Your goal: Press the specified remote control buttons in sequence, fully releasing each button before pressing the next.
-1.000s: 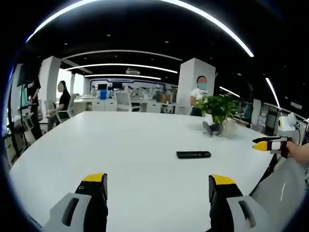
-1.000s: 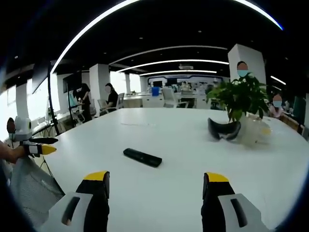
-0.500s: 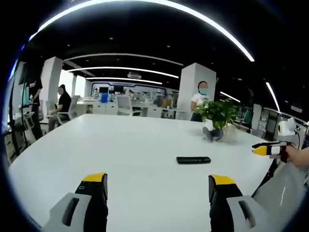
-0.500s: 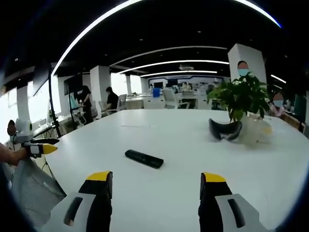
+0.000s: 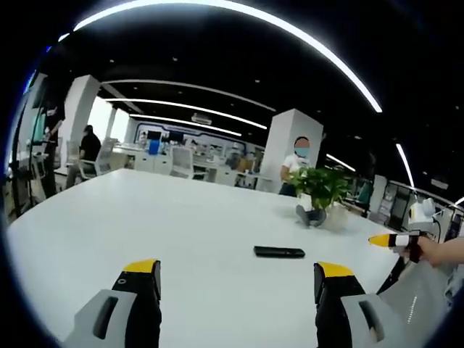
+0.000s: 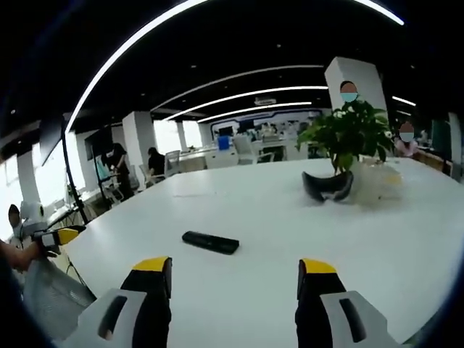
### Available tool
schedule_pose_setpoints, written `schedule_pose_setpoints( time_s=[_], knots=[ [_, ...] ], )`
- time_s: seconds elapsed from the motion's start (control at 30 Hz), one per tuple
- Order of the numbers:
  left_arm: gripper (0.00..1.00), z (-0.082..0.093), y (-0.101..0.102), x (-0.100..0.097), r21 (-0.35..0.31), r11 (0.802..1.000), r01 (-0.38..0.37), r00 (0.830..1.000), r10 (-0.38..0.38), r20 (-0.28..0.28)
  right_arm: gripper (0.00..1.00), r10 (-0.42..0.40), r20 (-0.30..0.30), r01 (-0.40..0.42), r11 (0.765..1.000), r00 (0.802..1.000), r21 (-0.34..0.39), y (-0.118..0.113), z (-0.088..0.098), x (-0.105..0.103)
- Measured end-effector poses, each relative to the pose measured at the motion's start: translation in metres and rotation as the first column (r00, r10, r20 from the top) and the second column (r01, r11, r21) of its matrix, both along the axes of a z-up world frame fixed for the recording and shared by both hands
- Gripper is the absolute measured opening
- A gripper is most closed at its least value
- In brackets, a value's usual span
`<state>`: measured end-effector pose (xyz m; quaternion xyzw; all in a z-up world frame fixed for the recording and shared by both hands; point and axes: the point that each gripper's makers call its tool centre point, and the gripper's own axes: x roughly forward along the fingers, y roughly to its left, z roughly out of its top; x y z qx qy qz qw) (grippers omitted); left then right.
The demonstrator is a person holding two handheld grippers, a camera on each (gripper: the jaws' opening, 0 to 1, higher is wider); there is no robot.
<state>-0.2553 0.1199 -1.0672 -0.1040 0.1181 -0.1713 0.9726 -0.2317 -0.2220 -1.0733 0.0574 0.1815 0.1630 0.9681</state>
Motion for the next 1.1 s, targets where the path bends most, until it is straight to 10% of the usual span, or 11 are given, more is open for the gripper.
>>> schedule_pose_setpoints(
  time_s=[0.3, 0.43, 0.6, 0.83, 0.93, 1.1],
  knots=[
    [0.94, -0.019, -0.022, -0.007, -0.052, 0.988, 0.144, 0.983, -0.149, -0.105, 0.67, -0.010, 0.008, 0.010, 1.000, 1.000, 0.027, -0.003, 0.003, 0.000],
    [0.97, -0.027, -0.046, -0.021, -0.326, 0.909, 0.258, 0.890, -0.355, -0.285, 0.66, 0.041, -0.014, -0.041, 0.999, 0.999, 0.019, 0.007, -0.001, 0.000],
    [1.00, -0.042, -0.053, -0.007, -0.128, 0.903, 0.411, 0.819, -0.427, -0.383, 0.63, 0.068, 0.005, -0.068, 0.997, 0.998, 0.020, 0.008, 0.001, 0.001],
    [1.00, -0.022, -0.100, 0.029, -0.078, 0.775, 0.627, 0.684, -0.596, -0.420, 0.60, 0.010, -0.017, -0.010, 1.000, 1.000, 0.001, -0.006, -0.006, 0.003],
    [1.00, -0.029, -0.113, 0.047, 0.066, 0.695, 0.716, 0.639, -0.615, -0.461, 0.61, 0.016, -0.010, -0.016, 1.000, 1.000, 0.013, -0.005, -0.005, 0.001],
    [0.94, -0.047, -0.132, 0.061, 0.069, 0.600, 0.797, 0.531, -0.643, -0.552, 0.61, 0.008, -0.029, -0.009, 0.998, 1.000, -0.065, -0.010, -0.011, 0.001]
  ],
)
